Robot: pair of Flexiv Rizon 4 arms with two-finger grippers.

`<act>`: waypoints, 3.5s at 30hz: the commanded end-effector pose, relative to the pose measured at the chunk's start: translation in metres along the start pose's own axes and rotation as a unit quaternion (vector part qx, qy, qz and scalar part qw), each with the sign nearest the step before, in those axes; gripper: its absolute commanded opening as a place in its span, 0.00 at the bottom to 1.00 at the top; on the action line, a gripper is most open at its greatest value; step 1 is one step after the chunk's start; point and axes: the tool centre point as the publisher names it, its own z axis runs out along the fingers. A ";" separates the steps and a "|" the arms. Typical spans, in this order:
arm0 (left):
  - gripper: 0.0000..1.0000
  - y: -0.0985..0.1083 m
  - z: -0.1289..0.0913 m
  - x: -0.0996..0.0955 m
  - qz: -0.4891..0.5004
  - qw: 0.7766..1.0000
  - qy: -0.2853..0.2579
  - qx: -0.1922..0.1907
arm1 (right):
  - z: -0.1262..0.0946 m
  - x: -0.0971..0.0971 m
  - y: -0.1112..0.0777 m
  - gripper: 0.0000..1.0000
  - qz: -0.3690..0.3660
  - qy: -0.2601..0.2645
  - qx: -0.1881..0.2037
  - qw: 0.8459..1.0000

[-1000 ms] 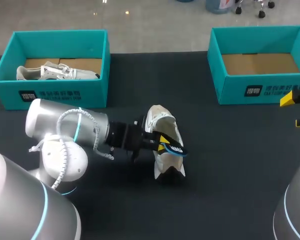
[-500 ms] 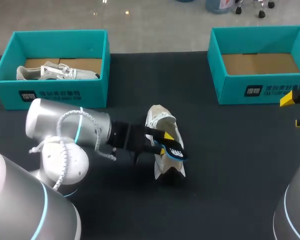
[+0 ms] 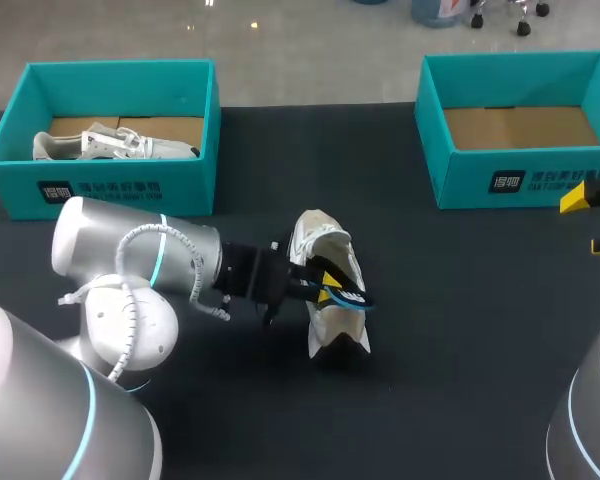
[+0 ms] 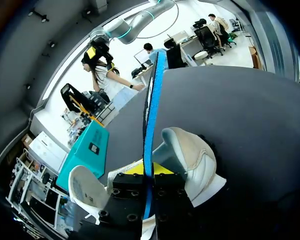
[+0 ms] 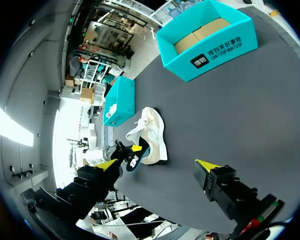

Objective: Take the shoe out of the shoebox, open the shoe tongue, remove and reinsert the insole, then place the shoe into the shoebox

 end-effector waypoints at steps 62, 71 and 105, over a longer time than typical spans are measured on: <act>0.28 -0.014 -0.007 -0.002 0.014 1.000 -0.003 -0.020 | 0.000 0.000 -0.001 1.00 0.001 -0.001 -0.001 1.000; 0.00 -0.004 0.003 -0.004 0.013 1.000 -0.001 -0.023 | 0.000 0.000 -0.001 1.00 0.001 -0.001 -0.001 1.000; 0.00 -0.005 -0.002 -0.003 0.017 0.999 0.000 -0.039 | 0.000 0.000 -0.001 1.00 0.001 -0.001 -0.001 1.000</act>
